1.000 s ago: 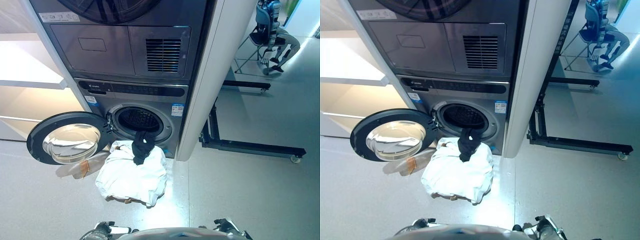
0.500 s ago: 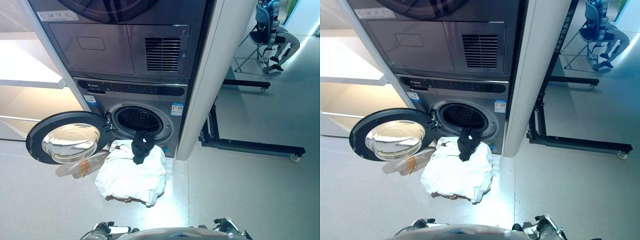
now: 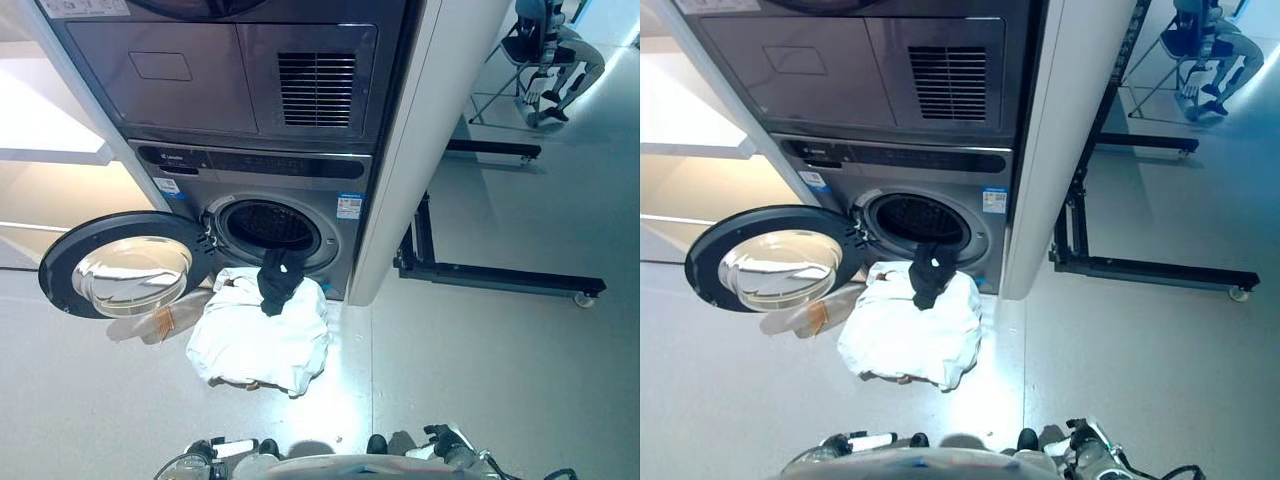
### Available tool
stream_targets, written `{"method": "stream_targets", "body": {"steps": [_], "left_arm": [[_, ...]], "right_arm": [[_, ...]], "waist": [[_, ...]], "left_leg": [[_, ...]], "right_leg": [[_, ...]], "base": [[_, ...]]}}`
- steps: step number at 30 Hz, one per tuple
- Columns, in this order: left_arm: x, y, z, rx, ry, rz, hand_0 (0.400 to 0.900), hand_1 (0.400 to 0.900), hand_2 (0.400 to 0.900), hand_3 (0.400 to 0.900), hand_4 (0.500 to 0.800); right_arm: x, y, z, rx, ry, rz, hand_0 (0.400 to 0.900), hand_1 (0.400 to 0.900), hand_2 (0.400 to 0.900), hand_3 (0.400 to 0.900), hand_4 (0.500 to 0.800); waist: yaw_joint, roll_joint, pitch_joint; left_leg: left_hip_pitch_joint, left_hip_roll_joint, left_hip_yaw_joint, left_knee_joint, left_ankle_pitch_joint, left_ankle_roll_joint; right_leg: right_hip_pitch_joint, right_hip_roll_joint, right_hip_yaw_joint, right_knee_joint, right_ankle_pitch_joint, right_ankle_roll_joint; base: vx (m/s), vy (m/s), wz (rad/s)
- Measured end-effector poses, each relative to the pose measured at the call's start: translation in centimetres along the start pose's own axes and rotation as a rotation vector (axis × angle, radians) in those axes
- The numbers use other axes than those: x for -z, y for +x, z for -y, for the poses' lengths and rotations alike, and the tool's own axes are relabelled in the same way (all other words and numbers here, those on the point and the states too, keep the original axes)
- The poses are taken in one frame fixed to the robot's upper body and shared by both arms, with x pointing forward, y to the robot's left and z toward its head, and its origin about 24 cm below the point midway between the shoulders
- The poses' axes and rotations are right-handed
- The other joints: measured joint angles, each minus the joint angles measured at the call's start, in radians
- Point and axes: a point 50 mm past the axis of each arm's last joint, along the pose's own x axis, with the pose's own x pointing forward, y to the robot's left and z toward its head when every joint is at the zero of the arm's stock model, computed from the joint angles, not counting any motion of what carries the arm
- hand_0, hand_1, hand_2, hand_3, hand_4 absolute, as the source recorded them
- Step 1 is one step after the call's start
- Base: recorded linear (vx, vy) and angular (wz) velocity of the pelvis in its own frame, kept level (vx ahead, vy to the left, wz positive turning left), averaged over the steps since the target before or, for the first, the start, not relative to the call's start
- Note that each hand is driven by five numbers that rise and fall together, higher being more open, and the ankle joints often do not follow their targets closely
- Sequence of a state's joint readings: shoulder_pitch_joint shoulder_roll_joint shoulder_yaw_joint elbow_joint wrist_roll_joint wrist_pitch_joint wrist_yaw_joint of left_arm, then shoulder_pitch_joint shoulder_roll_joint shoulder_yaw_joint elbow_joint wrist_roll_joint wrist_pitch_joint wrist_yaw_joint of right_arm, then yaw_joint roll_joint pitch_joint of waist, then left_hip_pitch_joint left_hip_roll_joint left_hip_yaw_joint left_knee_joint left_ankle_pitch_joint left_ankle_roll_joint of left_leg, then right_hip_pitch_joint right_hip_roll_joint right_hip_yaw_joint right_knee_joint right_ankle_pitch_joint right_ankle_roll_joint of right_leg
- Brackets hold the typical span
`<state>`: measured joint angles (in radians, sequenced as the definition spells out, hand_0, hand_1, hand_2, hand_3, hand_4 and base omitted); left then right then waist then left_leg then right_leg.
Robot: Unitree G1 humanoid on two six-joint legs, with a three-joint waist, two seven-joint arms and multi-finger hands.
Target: Put the clothes in the basket into the washing machine.
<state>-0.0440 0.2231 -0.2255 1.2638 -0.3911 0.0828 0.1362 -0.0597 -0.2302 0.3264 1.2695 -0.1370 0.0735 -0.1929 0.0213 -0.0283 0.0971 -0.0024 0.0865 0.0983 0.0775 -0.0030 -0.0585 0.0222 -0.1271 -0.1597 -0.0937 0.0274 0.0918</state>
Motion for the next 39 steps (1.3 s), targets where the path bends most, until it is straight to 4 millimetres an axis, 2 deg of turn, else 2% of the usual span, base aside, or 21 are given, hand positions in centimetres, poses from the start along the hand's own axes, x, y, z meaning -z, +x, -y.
{"method": "stream_targets", "body": {"steps": [2,4,5,8,10,11,12,15,17,19,22,23,25,27,29,31,33,35,37,38,39], "left_arm": [[-0.5,0.1,-0.7,-0.019,-0.064,0.003,0.9,0.9,0.9,0.9,0.8],[-1.0,0.1,-1.1,-0.027,-0.146,0.016,0.9,0.9,0.9,0.9,0.8],[-1.3,0.1,-1.0,-0.02,-0.172,0.026,0.9,0.9,0.9,0.9,0.8],[-1.6,0.1,0.0,0.0,-0.207,0.026,0.9,0.9,0.9,0.9,0.8],[-1.2,0.1,0.3,-0.005,-0.229,0.004,0.9,0.9,0.9,0.9,0.8],[-0.4,0.0,0.7,-0.004,-0.232,-0.019,0.9,0.9,0.9,0.9,0.8],[0.0,0.0,0.5,-0.011,-0.247,-0.03,0.9,0.9,0.9,0.9,0.8],[0.4,0.1,-0.5,-0.037,-0.248,-0.028,0.9,0.9,0.9,0.9,0.8],[0.6,0.1,-0.9,-0.047,-0.246,-0.029,0.9,0.9,0.9,0.9,0.8],[0.6,0.1,-0.9,-0.047,-0.246,-0.021,0.9,0.9,0.9,0.9,0.8],[-0.7,0.1,-0.8,-0.033,-0.213,0.017,0.9,0.9,0.9,0.9,0.8],[-1.6,0.1,-0.6,-0.021,-0.21,0.044,0.9,0.9,0.9,0.9,0.8],[-1.8,0.1,-0.4,-0.008,-0.193,0.051,0.9,0.9,0.9,0.9,0.8],[-2.2,0.1,-0.3,0.002,-0.173,0.066,0.9,0.9,0.9,0.9,0.8],[-2.6,0.1,-1.3,-0.021,-0.141,0.092,0.9,0.9,0.9,0.9,0.8],[-4.1,0.1,-1.9,-0.038,-0.104,0.129,0.9,0.9,0.9,0.9,0.8],[-6.9,-0.2,-1.6,-0.044,-0.07,0.199,0.9,0.9,0.9,0.9,0.8],[-10.0,-0.7,-1.0,-0.056,-0.034,0.291,0.9,0.9,0.9,0.9,0.8],[-13.2,-1.5,-0.7,-0.076,-0.001,0.391,0.9,0.9,0.9,0.9,0.8],[-14.9,-2.1,-0.5,-0.087,0.006,0.444,0.9,0.9,0.9,0.9,0.8],[-15.9,-2.5,-0.4,-0.098,0.014,0.482,0.9,0.9,0.9,0.9,0.8]], "right_arm": [[-1.0,0.1,0.4,0.01,-0.001,0.022,0.9,0.9,0.9,0.9,0.8],[-1.8,0.3,1.2,0.028,-0.01,0.034,0.9,0.9,0.9,0.9,0.8],[-1.4,0.4,1.6,0.039,-0.015,0.019,0.9,0.9,0.9,0.9,0.8],[0.0,0.5,2.9,0.065,-0.031,-0.036,0.9,0.9,0.9,0.9,0.8],[0.9,0.4,3.0,0.068,-0.035,-0.059,0.9,0.9,0.9,0.9,0.8],[1.4,0.4,3.2,0.072,-0.038,-0.07,0.9,0.9,0.9,0.9,0.8],[1.6,0.3,2.6,0.061,-0.036,-0.073,0.9,0.9,0.9,0.9,0.8],[1.7,-0.1,0.1,0.0,-0.023,-0.064,0.9,0.9,0.9,0.9,0.8],[1.5,-0.2,-1.0,-0.026,-0.025,-0.051,0.9,0.9,0.9,0.9,0.8],[1.6,-0.3,-1.3,-0.029,-0.03,-0.051,0.9,0.9,0.9,0.9,0.8],[0.9,-0.2,-0.9,-0.012,-0.025,-0.032,0.9,0.9,0.9,0.9,0.8],[0.5,-0.1,-0.6,0.0,-0.022,-0.023,0.9,0.9,0.9,0.9,0.8],[-0.6,0.1,0.1,0.023,-0.009,0.006,0.9,0.9,0.9,0.9,0.8],[-0.7,0.1,0.4,0.044,0.016,0.011,0.9,0.9,0.9,0.9,0.8],[-0.5,0.0,-0.1,0.037,0.063,0.012,0.9,0.9,0.9,0.9,0.8],[-1.7,0.1,0.7,0.06,0.088,0.053,0.9,0.9,0.9,0.9,0.8],[-2.6,0.4,2.1,0.099,0.084,0.079,0.9,0.9,0.9,0.9,0.8],[-3.2,0.5,3.5,0.13,0.076,0.092,0.9,0.9,0.9,0.9,0.8],[-3.3,0.6,3.7,0.128,0.07,0.078,0.9,0.9,0.9,0.9,0.8],[-2.8,0.5,3.0,0.101,0.069,0.06,0.9,0.9,0.9,0.9,0.8],[-2.3,0.5,2.6,0.084,0.058,0.04,0.9,0.9,0.9,0.9,0.8]], "waist": [[0.006,-0.023,0.03],[0.02,-0.051,0.058],[0.034,-0.054,0.068],[0.044,-0.019,0.082],[0.051,0.002,0.08],[0.055,0.037,0.077],[0.058,0.03,0.087],[0.069,-0.005,0.076],[0.07,-0.02,0.067],[0.07,-0.036,0.051],[0.071,-0.051,0.045],[0.066,-0.048,0.043],[0.055,-0.013,0.038],[0.033,0.012,0.046],[0.015,-0.005,0.036],[-0.009,-0.015,0.039],[-0.037,0.002,0.07],[-0.079,0.013,0.12],[-0.102,0.003,0.166],[-0.108,-0.025,0.173],[-0.101,-0.04,0.189]], "left_leg": [[-0.074,-0.004,-0.008,0.154,0.001,-0.003],[-0.201,-0.007,-0.017,0.36,0.0,-0.043],[-0.208,-0.022,-0.009,0.324,-0.015,-0.05],[-0.218,-0.055,0.025,0.14,-0.009,-0.05],[-0.197,-0.074,0.036,0.018,-0.008,-0.047],[-0.17,-0.063,0.038,-0.031,0.0,-0.036],[-0.149,-0.063,0.058,-0.037,0.042,0.001],[-0.12,-0.075,0.098,-0.034,0.052,0.014],[-0.099,-0.093,0.096,-0.033,0.052,0.068],[-0.087,-0.112,0.094,-0.029,0.046,0.087],[-0.097,-0.122,0.084,0.006,0.023,0.089],[-0.094,-0.123,0.086,0.009,0.01,0.089],[-0.073,-0.085,0.093,-0.011,0.007,0.086],[-0.019,-0.057,0.072,-0.047,0.008,0.092],[0.01,-0.079,0.06,-0.071,-0.005,0.106],[-0.003,-0.094,0.053,-0.073,-0.002,0.11],[-0.031,-0.095,0.018,-0.061,0.001,0.109],[-0.071,-0.104,-0.038,-0.032,0.002,0.107],[-0.116,-0.119,-0.048,0.033,-0.019,0.078],[-0.131,-0.132,-0.036,0.075,-0.045,0.06],[-0.158,-0.129,-0.035,0.149,-0.087,0.04]], "right_leg": [[0.001,-0.003,0.026,0.0,0.0,-0.022],[0.001,-0.021,0.065,0.001,0.007,-0.047],[0.001,-0.031,0.071,0.003,0.008,-0.047],[0.002,-0.032,0.069,0.0,0.007,-0.047],[0.006,-0.028,0.072,0.0,-0.002,-0.031],[0.017,-0.007,0.073,0.0,-0.009,-0.017],[0.04,-0.007,0.082,0.0,-0.017,-0.005],[0.054,-0.017,0.061,0.047,-0.06,-0.004],[0.085,-0.028,0.057,0.037,-0.083,0.014],[0.109,-0.044,0.039,0.021,-0.093,0.025],[0.121,-0.051,0.032,0.024,-0.105,0.032],[0.114,-0.044,0.03,0.051,-0.108,0.037],[0.043,-0.017,0.011,0.222,-0.127,0.039],[-0.056,-0.014,0.021,0.493,-0.138,0.035],[-0.145,-0.045,0.055,0.623,-0.163,0.02],[-0.243,-0.057,0.069,0.598,-0.162,0.019],[-0.322,-0.052,0.086,0.487,-0.155,0.019],[-0.383,-0.047,0.156,0.394,-0.126,0.026],[-0.433,-0.06,0.184,0.4,-0.086,0.013],[-0.425,-0.07,0.177,0.395,-0.04,-0.013],[-0.42,-0.069,0.178,0.403,0.009,-0.007]], "base": [[0.1,-0.005,-0.39],[0.18,0.071,-0.42],[0.2,0.082,-0.23],[0.26,0.073,-0.15],[0.25,0.096,-0.05],[0.24,0.129,-0.02],[0.28,0.151,0.01],[0.26,0.1,0.03],[0.29,0.098,0.08],[0.23,0.084,0.05],[0.23,0.102,0.07],[0.19,0.119,0.09],[0.19,0.111,0.19],[0.18,0.04,0.29],[0.09,-0.034,0.34],[-0.08,-0.099,0.51],[-0.09,-0.143,0.77],[-0.07,-0.123,0.5],[-0.08,-0.123,0.11],[-0.11,-0.118,0.08],[-0.15,-0.07,0.07]]}}
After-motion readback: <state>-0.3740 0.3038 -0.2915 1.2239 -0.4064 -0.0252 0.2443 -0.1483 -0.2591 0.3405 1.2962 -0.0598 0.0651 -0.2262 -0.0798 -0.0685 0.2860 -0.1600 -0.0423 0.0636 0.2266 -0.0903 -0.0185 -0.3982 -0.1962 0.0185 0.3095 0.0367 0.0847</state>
